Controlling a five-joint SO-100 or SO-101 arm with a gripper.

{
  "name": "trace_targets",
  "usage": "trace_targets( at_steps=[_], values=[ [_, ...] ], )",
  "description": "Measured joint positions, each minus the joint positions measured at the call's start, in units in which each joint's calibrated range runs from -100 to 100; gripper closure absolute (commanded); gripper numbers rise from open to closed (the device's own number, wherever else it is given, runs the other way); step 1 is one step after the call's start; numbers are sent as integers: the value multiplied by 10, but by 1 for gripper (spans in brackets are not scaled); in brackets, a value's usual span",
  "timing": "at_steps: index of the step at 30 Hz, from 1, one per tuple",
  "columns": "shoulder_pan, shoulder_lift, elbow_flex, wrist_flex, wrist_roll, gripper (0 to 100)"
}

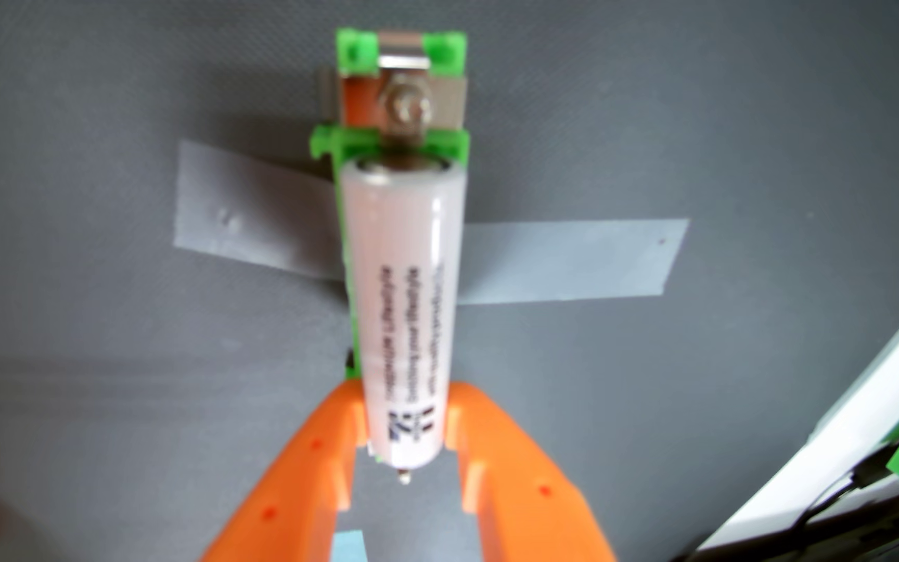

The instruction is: Insert Battery

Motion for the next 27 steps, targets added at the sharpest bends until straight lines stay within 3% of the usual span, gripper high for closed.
trace_targets(
  at_steps=[27],
  values=[
    [2, 0, -6, 1, 0, 98]
  ],
)
